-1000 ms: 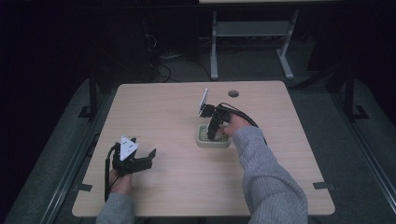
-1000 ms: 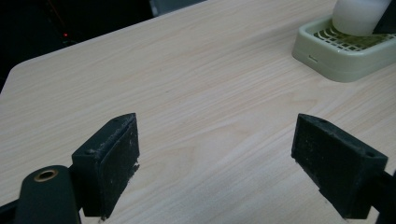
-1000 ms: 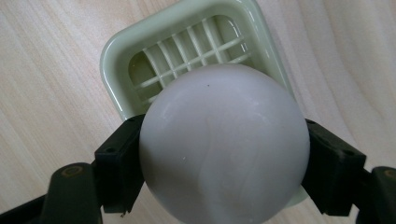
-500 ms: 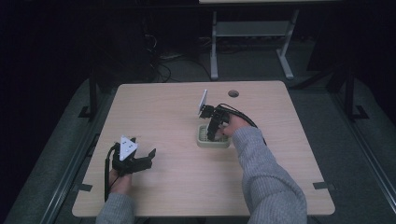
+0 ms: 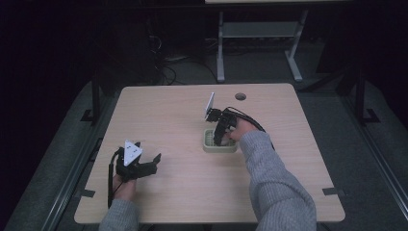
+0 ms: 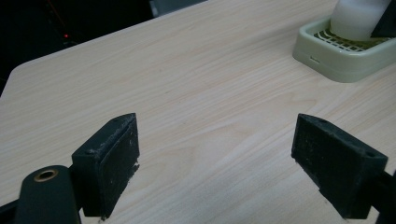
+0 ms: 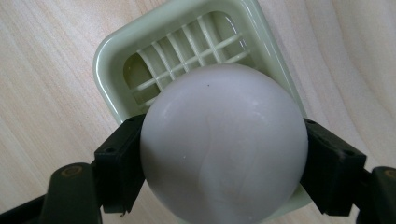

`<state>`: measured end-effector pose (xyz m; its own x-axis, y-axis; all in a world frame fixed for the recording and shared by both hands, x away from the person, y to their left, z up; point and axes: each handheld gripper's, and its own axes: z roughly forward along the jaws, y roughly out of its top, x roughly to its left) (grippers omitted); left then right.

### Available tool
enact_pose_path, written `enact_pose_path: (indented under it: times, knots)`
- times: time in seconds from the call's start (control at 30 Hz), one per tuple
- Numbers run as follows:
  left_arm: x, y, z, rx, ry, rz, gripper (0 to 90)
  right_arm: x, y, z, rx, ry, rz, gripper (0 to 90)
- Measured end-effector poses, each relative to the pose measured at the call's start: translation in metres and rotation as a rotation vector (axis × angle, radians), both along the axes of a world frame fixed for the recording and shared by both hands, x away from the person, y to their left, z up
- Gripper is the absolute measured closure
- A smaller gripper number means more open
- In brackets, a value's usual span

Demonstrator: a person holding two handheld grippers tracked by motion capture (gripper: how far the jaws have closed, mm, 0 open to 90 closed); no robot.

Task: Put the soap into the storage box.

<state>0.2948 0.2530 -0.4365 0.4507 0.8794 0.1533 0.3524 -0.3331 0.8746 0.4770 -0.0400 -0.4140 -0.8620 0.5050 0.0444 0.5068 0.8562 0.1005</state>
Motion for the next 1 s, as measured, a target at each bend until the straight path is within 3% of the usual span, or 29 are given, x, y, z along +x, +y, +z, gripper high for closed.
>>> enact_pose_path:
  times: [0.27, 0.67, 1.0]
  knots:
    - [-0.001, 0.0, 0.001, 0.003, 0.006, -0.004, 14.8, -0.001, -0.004, 0.006, 0.023, 0.002, -0.024, 22.0]
    - [-0.001, -0.001, 0.001, 0.01, 0.005, -0.005, 14.8, -0.008, -0.021, 0.022, 0.067, -0.033, -0.051, 21.3]
    - [-0.001, -0.001, 0.001, 0.012, 0.003, -0.005, 14.8, -0.015, -0.034, 0.029, 0.09, -0.028, -0.074, 21.1]
